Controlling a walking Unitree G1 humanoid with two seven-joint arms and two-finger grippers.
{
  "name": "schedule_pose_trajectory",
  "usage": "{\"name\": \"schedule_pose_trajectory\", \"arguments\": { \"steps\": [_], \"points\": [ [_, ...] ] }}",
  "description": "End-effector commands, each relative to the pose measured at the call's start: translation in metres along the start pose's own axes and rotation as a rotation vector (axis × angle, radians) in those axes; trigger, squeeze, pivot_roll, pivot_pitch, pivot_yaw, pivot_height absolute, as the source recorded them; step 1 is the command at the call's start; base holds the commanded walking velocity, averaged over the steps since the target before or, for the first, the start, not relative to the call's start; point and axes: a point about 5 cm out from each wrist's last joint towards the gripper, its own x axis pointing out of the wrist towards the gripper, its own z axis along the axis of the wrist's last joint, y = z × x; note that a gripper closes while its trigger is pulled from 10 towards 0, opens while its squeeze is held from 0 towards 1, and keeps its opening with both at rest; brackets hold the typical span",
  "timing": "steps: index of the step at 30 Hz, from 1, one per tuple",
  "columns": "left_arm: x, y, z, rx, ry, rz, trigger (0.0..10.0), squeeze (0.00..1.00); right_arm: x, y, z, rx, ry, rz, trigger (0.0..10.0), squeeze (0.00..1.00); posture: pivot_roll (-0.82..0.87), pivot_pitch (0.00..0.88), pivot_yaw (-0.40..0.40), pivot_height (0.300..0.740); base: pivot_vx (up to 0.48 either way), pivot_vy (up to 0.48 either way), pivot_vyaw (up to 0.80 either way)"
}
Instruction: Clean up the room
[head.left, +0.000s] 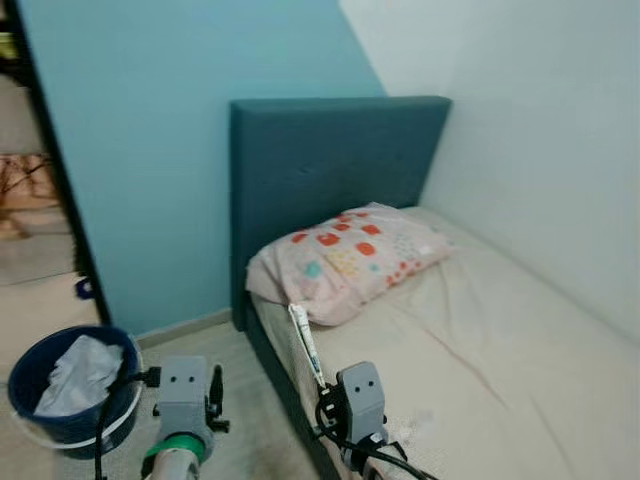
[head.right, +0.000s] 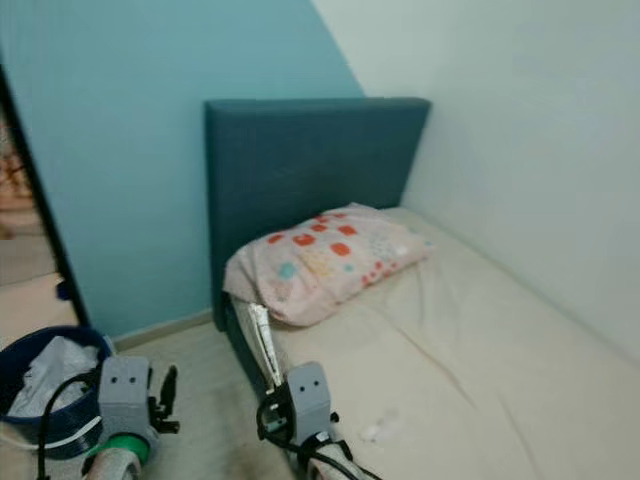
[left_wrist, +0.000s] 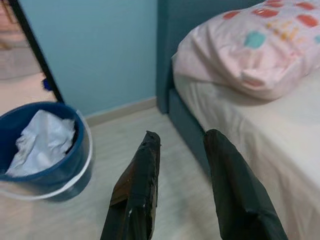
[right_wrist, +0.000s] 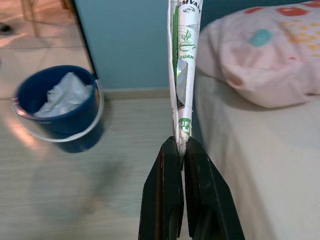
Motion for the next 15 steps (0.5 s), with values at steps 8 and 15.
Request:
{"name": "schedule_pose_trajectory", "arguments": {
  "steps": [8, 15],
  "points": [
    [-0.0001, -0.0033, -0.0023, 0.039, -0.014, -0.013, 10.0, 0.0, -0.0024, -0.0045, -0.0062, 0.004, 0.026, -0.017, 10.0, 0.0, 0.05, 0.025, -0.044, 0.74, 0.0, 0.0, 0.8],
    [0.0011, -0.0019, -0.002, 0.032, -0.005, -0.008, 10.0, 0.0, -0.0025, -0.0064, -0.0064, 0.003, 0.029, -0.026, 10.0, 0.0, 0.05, 0.025, -0.042, 0.74, 0.0, 0.0, 0.8]
  ]
}}
